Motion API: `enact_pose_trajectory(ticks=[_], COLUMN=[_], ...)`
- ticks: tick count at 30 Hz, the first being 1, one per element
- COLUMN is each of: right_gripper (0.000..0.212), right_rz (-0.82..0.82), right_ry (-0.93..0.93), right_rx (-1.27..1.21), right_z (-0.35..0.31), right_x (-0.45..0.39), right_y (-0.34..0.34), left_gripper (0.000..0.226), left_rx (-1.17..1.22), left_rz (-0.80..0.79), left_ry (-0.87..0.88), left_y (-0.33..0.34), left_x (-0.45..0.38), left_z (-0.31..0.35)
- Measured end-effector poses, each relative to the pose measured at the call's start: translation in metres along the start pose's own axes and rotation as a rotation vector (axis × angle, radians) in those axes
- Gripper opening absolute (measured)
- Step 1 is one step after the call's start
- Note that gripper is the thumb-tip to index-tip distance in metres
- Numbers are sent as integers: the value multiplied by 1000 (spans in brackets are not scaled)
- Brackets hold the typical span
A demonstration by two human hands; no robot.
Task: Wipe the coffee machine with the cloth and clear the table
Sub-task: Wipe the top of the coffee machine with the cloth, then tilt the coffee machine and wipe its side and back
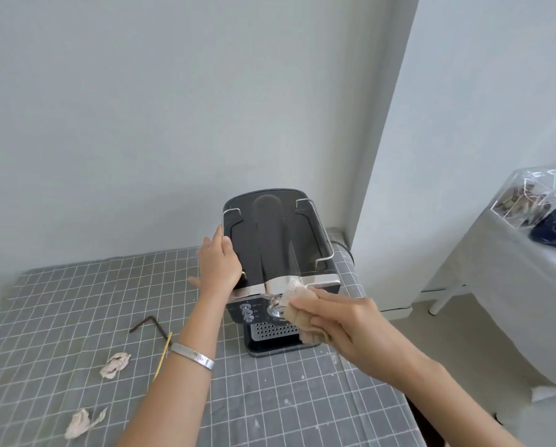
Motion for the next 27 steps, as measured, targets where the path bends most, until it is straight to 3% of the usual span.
enact_pose_trajectory(ticks=[4,9,17,20,22,27], right_gripper=[42,49,62,68,61,29], right_rz=[120,117,-271,-399,-318,440], right_ry=[47,240,411,486,484,367], right_rx=[-91,131,494,443,331,115], right_z=[63,175,259,258,246,166], right_x=[70,115,150,150,132,34], right_y=[10,73,164,161,139,-23], left_gripper=[52,48,49,50,45,32], left_rx=[0,-1,-66,-119,-202,-437], left_rz=[7,26,81,106,123,198], left_ry=[-11,-12,18,25,34,79], left_y=[-1,-3,-10,-14,-17,-29], left_x=[3,6,7,7,8,9], left_z=[1,6,13,15,18,34])
Point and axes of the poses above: each hand's wrist, its own x-axis away from the middle knuckle, its own y-axis out of the palm, z = x × y, the point moved 10 cm from there along -x, towards the middle knuckle, and after that the axes turned 2 degrees about z, right-handed, at the moved point
